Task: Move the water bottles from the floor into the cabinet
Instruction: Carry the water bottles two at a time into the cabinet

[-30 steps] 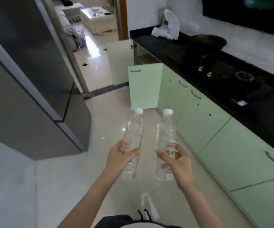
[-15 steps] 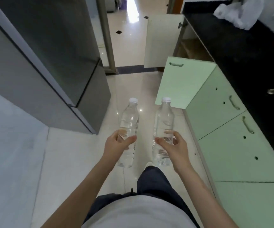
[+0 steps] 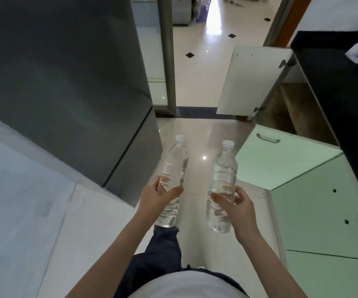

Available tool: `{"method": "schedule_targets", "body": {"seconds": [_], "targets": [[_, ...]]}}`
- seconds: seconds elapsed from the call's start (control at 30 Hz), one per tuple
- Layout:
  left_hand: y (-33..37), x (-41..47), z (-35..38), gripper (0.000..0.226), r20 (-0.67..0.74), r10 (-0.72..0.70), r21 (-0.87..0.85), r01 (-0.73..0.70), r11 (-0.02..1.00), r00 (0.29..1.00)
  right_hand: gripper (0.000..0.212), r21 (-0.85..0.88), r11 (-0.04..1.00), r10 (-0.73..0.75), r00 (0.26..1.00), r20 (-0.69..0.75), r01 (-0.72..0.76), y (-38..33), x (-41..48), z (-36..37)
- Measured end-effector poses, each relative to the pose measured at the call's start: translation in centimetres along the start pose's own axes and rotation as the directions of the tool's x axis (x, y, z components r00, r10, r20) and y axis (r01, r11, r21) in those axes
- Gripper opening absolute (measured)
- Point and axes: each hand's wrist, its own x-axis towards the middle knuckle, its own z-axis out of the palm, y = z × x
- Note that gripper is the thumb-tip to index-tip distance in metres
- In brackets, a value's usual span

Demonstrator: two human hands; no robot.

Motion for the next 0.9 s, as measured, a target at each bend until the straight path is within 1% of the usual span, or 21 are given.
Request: {"method": "schedule_targets", "body": {"seconds": [0.07, 0.13, 0.17, 0.33, 0.4, 0.47, 0.57, 0.63, 0.7, 0.77, 0.9], "targets": [[1.4, 4.9, 0.0, 0.047, 0.033, 0.019, 0.016, -0.019, 1.000, 0.999, 0.033, -0.009, 1.000, -0.006, 1.000, -0.014, 0.005, -1.6, 4.3, 1.5], [3.4, 10.2, -0.2, 0.028, 0.058, 0.041, -0.002, -0.041, 0.999, 0.997, 0.033, 0.005, 0.999, -0.033, 0.998, -0.044, 0.033, -4.1, 8.7, 3.1], [4.6, 12.9, -0.3, 0.024, 0.073, 0.054, -0.014, -0.053, 0.998, 0.996, 0.034, 0.012, 0.999, -0.050, 0.997, -0.065, 0.050, -5.5, 10.8, 3.8], [13.1, 24.8, -0.9, 0.036, 0.182, 0.115, -0.025, -0.113, 0.993, 0.976, 0.048, 0.064, 0.992, -0.098, 0.981, -0.170, 0.110, -12.7, 19.1, 6.2], [16.2, 28.9, -0.8, 0.035, 0.214, 0.156, -0.019, -0.156, 0.988, 0.964, 0.048, 0.075, 0.991, -0.093, 0.973, -0.211, 0.111, -14.6, 21.7, 6.5], [18.2, 32.4, -0.1, 0.034, 0.250, 0.166, -0.008, -0.170, 0.985, 0.954, 0.044, 0.086, 0.991, -0.079, 0.965, -0.250, 0.103, -15.8, 24.1, 6.6], [19.6, 37.3, 2.0, 0.039, 0.309, 0.114, 0.032, -0.130, 0.991, 0.944, 0.033, 0.077, 0.994, -0.044, 0.949, -0.312, 0.072, -16.5, 28.1, 6.2], [20.3, 40.4, 4.0, 0.042, 0.332, 0.064, 0.052, -0.086, 0.995, 0.941, 0.035, 0.086, 0.995, -0.012, 0.940, -0.341, 0.044, -17.1, 31.4, 5.6], [21.2, 43.5, 6.4, 0.035, 0.348, 0.026, 0.076, -0.056, 0.996, 0.937, 0.040, 0.103, 0.994, 0.007, 0.935, -0.354, 0.031, -17.9, 35.1, 4.7], [22.9, 46.7, 9.0, 0.033, 0.361, 0.014, 0.085, -0.048, 0.995, 0.932, 0.043, 0.115, 0.993, 0.005, 0.931, -0.365, 0.040, -19.5, 39.2, 3.6], [28.8, 52.8, 14.0, 0.033, 0.381, 0.043, 0.083, -0.080, 0.993, 0.923, 0.036, 0.130, 0.989, -0.011, 0.924, -0.383, 0.065, -23.7, 46.6, 0.3]]}}
